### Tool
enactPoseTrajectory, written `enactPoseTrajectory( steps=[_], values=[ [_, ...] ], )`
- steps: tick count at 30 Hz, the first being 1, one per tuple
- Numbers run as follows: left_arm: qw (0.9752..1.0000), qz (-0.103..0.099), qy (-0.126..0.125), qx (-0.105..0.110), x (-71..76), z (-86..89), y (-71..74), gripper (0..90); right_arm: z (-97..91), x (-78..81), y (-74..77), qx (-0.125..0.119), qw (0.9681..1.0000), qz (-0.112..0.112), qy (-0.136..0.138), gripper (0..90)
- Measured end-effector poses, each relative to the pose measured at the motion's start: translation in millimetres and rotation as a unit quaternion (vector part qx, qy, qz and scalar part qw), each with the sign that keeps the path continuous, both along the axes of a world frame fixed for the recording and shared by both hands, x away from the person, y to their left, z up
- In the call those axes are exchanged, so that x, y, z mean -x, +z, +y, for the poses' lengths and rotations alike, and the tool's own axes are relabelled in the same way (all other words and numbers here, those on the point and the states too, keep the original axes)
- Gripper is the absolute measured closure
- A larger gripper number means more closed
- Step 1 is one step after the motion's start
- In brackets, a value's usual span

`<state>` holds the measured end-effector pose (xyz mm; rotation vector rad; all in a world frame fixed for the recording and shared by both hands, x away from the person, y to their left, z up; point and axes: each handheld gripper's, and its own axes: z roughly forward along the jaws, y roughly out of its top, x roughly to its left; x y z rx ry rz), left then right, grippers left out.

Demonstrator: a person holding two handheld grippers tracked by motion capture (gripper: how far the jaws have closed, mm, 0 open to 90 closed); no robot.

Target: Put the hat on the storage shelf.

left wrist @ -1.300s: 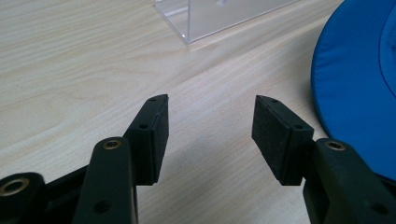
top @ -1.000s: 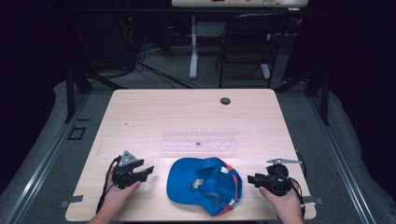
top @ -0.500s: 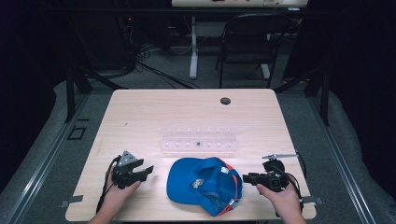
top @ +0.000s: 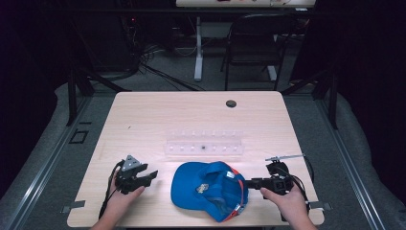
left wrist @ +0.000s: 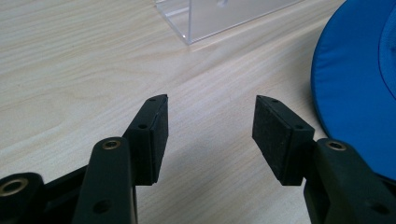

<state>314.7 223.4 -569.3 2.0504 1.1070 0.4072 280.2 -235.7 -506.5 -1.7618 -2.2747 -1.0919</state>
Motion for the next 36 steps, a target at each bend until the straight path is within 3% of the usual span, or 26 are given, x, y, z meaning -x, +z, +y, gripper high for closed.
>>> enactPoseTrajectory(
  steps=[2,6,11,14,15,22,29,36],
  values=[
    [1.0000,0.000,0.000,0.000,0.1,0.0,0.1,46.2,-0.5,-0.8,0.5,-0.001,0.9999,0.005,0.009,62.0],
    [1.0000,0.001,0.000,0.000,0.3,-0.5,-0.6,46.1,1.7,-0.3,0.9,-0.027,0.9991,0.025,0.022,61.9],
    [1.0000,0.000,-0.005,-0.003,0.3,-1.3,-0.5,46.0,3.9,0.9,-7.4,-0.036,0.9978,0.047,0.028,62.0],
    [1.0000,-0.007,0.003,-0.005,0.7,-2.5,-1.2,46.0,6.6,2.0,-10.4,-0.039,0.9978,0.049,0.020,62.0],
    [1.0000,0.000,-0.004,-0.004,0.2,-1.5,-0.8,46.0,7.0,1.7,-12.3,-0.040,0.9969,0.059,0.032,62.0],
    [1.0000,-0.003,-0.003,-0.001,0.3,-0.8,-0.3,46.0,9.8,2.5,-18.9,-0.050,0.9960,0.069,0.027,62.2],
    [1.0000,-0.003,-0.003,-0.002,0.5,-0.9,-0.3,46.0,13.0,2.7,-25.3,-0.058,0.9936,0.087,0.043,63.5],
    [1.0000,-0.004,-0.002,0.000,0.5,-0.8,-0.1,46.0,14.4,2.5,-24.6,-0.070,0.9929,0.086,0.043,65.0]
  ],
)
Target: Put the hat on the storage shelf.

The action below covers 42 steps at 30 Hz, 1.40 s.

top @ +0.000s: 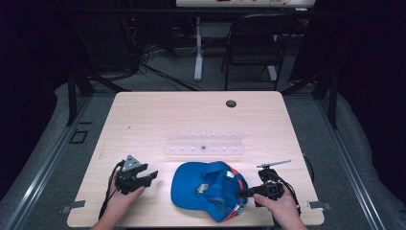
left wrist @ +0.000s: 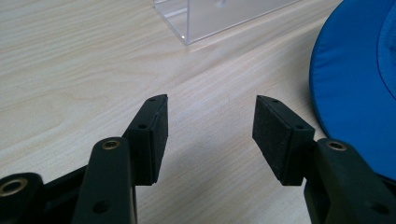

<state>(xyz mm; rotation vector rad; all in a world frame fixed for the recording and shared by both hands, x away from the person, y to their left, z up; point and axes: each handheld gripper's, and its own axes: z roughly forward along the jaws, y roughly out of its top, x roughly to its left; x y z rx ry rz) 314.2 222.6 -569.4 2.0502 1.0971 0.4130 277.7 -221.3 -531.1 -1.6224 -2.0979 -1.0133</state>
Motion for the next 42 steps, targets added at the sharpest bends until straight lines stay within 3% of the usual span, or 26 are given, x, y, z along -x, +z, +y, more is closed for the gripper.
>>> enactPoseTrajectory(
  steps=[18,28,35,42],
  values=[
    [1.0000,0.001,-0.001,0.000,0.1,-0.1,0.0,45.8,0.5,-0.6,5.7,-0.012,0.9999,-0.004,0.005,76.8],
    [1.0000,0.001,0.000,0.001,0.1,0.0,0.0,45.8,0.7,-1.9,14.2,-0.020,0.9997,0.013,-0.009,77.6],
    [1.0000,0.002,0.000,0.001,0.3,-0.2,-0.1,45.7,-3.1,-8.6,24.9,-0.010,0.9993,0.020,-0.030,77.7],
    [1.0000,0.003,-0.001,0.000,0.4,-0.2,-0.2,45.7,-3.5,-16.7,37.3,0.009,0.9992,0.028,-0.025,77.9]
  ],
)
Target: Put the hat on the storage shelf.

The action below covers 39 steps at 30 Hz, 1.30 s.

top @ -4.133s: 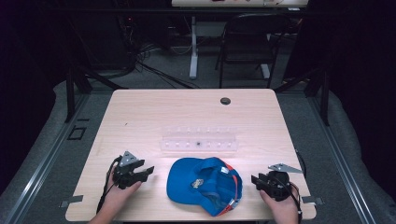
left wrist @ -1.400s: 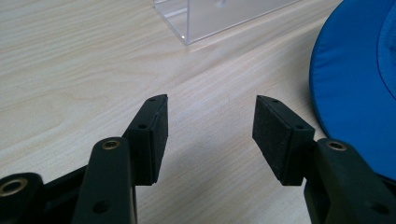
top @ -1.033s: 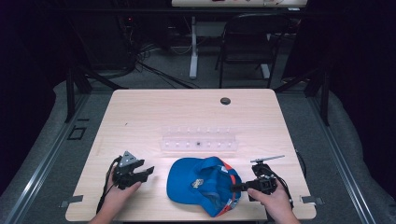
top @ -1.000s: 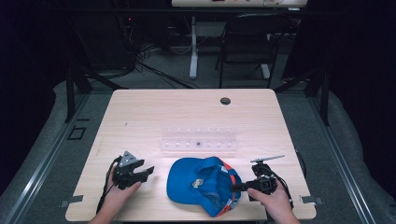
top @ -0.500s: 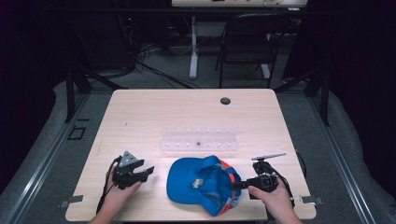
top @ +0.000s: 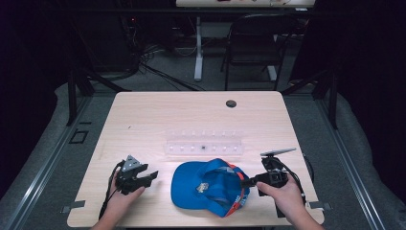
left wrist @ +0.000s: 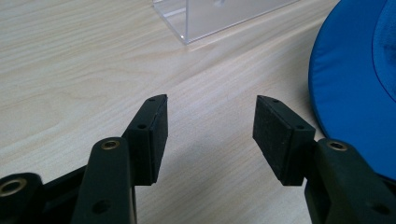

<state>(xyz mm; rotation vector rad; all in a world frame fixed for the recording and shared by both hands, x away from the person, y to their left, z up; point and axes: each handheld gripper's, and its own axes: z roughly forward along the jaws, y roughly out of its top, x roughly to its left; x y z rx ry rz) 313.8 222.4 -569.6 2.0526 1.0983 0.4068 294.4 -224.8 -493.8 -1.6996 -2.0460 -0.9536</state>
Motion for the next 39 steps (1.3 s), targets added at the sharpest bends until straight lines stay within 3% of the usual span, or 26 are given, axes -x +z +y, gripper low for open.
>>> enactPoseTrajectory(
  steps=[4,6,13,18,21,22,26,28,32,34,39],
  values=[
    [1.0000,0.000,-0.001,-0.001,0.1,0.0,0.2,45.7,3.7,-3.4,7.6,0.012,0.9999,-0.004,-0.007,78.0],
    [1.0000,0.000,0.000,-0.001,0.4,0.0,0.3,45.7,4.2,-6.2,12.4,0.022,0.9997,-0.006,0.004,77.9],
    [1.0000,0.000,0.000,0.000,0.4,-0.2,0.2,45.7,7.8,-10.9,22.3,0.043,0.9990,-0.009,0.006,78.0],
    [1.0000,0.001,0.001,-0.001,0.6,-0.7,0.0,45.7,10.0,-14.1,28.9,0.071,0.9974,-0.015,0.005,78.0],
    [1.0000,0.001,0.001,-0.001,0.6,-1.0,-0.1,45.7,11.5,-15.0,33.9,0.095,0.9954,-0.012,0.011,78.0],
    [1.0000,0.001,0.000,-0.002,0.6,-0.9,-0.1,45.7,12.8,-14.6,34.3,0.097,0.9952,-0.013,0.002,77.9],
    [1.0000,0.000,0.000,-0.001,0.8,-1.4,-0.4,45.7,13.4,-16.5,37.7,0.115,0.9931,-0.014,0.015,77.9],
    [1.0000,0.000,0.000,-0.001,0.9,-1.5,-0.3,45.6,16.4,-16.7,39.1,0.124,0.9922,-0.014,0.004,77.9],
    [1.0000,0.000,0.000,0.000,0.9,-1.5,-0.4,45.7,16.8,-21.3,45.0,0.149,0.9886,-0.012,0.020,78.0],
    [1.0000,-0.001,0.000,0.000,1.0,-1.4,-0.3,45.6,19.1,-21.6,47.2,0.156,0.9876,-0.013,0.010,78.0],
    [1.0000,-0.001,-0.003,-0.002,1.0,-1.7,-0.3,45.7,20.7,-25.7,52.4,0.184,0.9826,-0.014,0.023,78.0]
  ],
)
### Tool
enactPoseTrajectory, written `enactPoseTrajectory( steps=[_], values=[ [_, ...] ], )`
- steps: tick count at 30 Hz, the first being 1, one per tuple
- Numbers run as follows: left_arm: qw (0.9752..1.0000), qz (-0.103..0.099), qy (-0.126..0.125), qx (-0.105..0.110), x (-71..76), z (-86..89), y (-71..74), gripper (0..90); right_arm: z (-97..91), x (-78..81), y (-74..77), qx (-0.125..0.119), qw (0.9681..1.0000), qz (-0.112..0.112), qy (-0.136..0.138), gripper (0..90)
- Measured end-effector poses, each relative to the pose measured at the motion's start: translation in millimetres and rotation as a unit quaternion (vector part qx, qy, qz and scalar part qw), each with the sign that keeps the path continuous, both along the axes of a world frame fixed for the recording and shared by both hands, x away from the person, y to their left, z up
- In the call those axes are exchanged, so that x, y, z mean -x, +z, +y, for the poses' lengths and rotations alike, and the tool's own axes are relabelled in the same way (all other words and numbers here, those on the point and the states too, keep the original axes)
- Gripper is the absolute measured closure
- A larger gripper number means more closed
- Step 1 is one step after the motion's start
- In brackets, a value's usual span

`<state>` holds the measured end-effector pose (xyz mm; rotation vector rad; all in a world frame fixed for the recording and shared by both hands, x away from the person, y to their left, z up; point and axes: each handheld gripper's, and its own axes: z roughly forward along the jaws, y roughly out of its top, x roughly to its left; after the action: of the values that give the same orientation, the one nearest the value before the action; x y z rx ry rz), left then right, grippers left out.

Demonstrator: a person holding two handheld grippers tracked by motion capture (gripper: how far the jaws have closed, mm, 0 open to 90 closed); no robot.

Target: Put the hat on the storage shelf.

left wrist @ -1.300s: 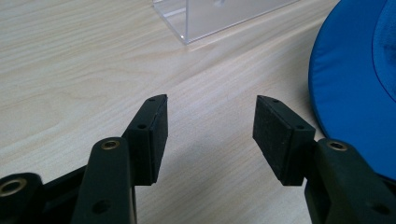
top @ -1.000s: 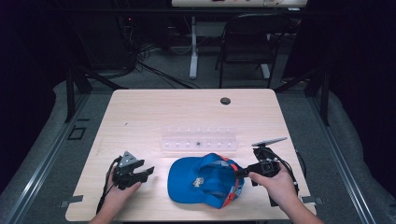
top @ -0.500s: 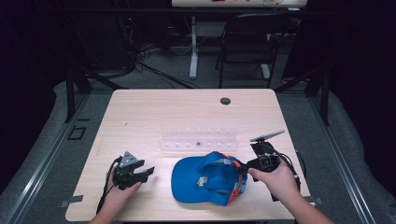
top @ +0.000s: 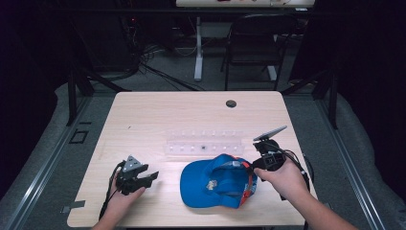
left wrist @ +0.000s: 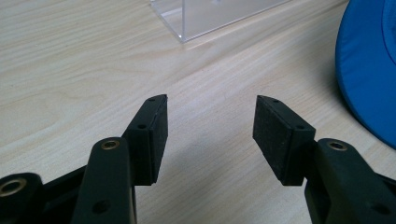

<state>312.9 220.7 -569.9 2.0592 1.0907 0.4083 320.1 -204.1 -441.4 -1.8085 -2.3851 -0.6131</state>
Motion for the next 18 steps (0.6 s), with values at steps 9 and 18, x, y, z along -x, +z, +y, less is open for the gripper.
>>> enactPoseTrajectory(
  steps=[9,18],
  values=[
    [1.0000,0.000,0.001,0.001,0.1,-0.3,-0.1,45.7,10.0,-7.5,12.2,0.039,0.9992,0.001,0.006,78.0],
    [1.0000,0.001,-0.002,0.000,0.3,-0.3,0.4,45.6,16.0,-11.9,25.5,0.058,0.9982,0.006,0.015,78.0]
  ],
)
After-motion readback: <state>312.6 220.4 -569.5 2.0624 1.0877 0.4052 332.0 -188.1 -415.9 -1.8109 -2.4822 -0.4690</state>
